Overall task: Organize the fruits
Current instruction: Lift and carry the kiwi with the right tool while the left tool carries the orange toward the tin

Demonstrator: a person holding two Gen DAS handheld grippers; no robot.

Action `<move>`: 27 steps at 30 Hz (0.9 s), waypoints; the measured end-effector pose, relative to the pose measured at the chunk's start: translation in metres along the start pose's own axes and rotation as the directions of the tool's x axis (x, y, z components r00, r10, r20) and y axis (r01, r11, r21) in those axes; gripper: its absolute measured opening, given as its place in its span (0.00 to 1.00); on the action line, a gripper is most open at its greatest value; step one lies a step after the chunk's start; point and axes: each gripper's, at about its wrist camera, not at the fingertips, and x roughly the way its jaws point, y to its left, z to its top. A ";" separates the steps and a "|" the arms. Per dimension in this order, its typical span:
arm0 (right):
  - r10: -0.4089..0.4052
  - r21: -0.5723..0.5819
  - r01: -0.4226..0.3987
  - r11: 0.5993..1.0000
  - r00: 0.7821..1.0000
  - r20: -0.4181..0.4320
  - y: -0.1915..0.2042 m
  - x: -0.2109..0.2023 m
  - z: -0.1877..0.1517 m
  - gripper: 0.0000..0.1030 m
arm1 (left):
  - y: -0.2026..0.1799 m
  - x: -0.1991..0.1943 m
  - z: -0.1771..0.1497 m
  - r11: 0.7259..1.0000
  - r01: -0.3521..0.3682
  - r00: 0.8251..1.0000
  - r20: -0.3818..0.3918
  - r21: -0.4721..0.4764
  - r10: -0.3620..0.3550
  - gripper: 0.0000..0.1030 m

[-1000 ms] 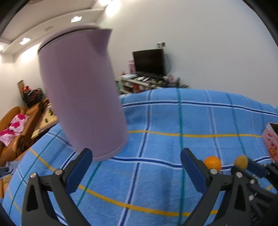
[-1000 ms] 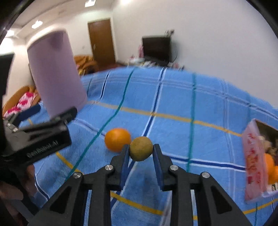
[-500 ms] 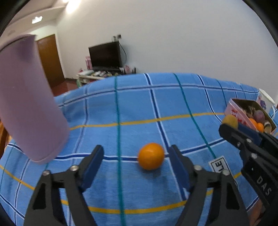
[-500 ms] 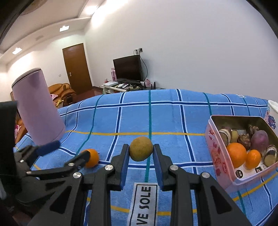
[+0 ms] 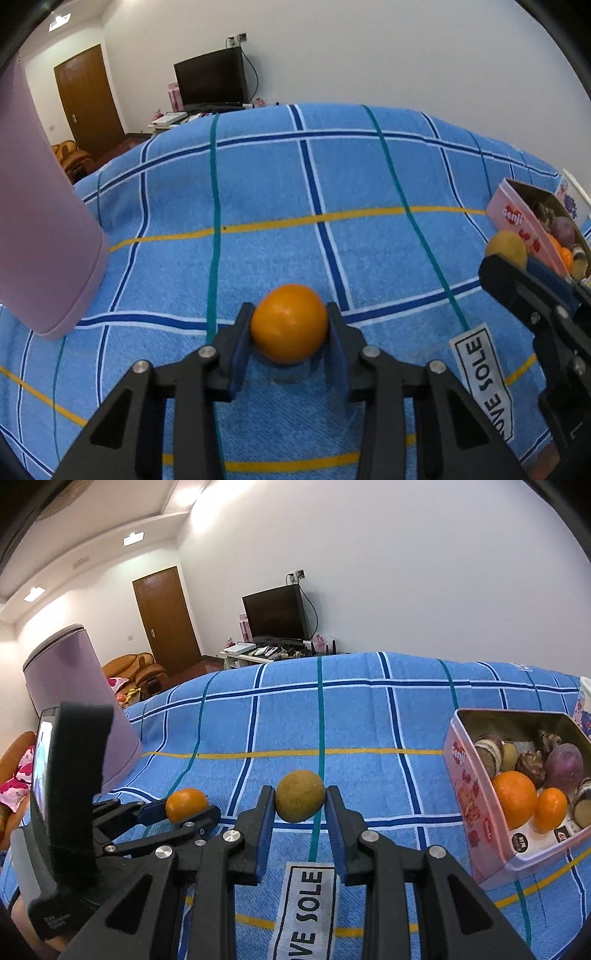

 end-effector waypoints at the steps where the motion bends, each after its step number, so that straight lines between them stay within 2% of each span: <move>1: 0.000 0.001 0.000 1.000 1.000 0.000 0.000 0.000 0.000 0.28 | 0.001 -0.001 0.000 1.000 -0.006 1.000 0.005 -0.004 0.006 0.38; 7: -0.009 -0.014 0.009 1.000 1.000 0.021 0.003 -0.003 -0.001 0.28 | 0.004 -0.021 -0.006 0.999 -0.047 0.993 0.105 -0.025 0.049 0.38; 10: -0.009 -0.033 0.011 0.999 0.999 0.040 0.008 -0.007 -0.002 0.28 | 0.006 -0.033 -0.008 0.994 -0.092 0.980 0.171 -0.050 0.099 0.38; 15: -0.018 -0.082 0.024 0.996 0.996 0.083 0.018 -0.015 -0.005 0.28 | 0.010 -0.056 -0.015 0.983 -0.162 0.946 0.268 -0.090 0.180 0.38; 21: -0.017 -0.123 0.032 0.992 0.992 0.124 0.027 -0.023 -0.007 0.28 | 0.012 -0.067 -0.019 0.973 -0.194 0.926 0.304 -0.127 0.224 0.38; 27: -0.017 -0.154 0.041 0.987 0.988 0.155 0.033 -0.030 -0.009 0.28 | 0.010 -0.073 -0.024 0.970 -0.198 0.921 0.312 -0.140 0.233 0.38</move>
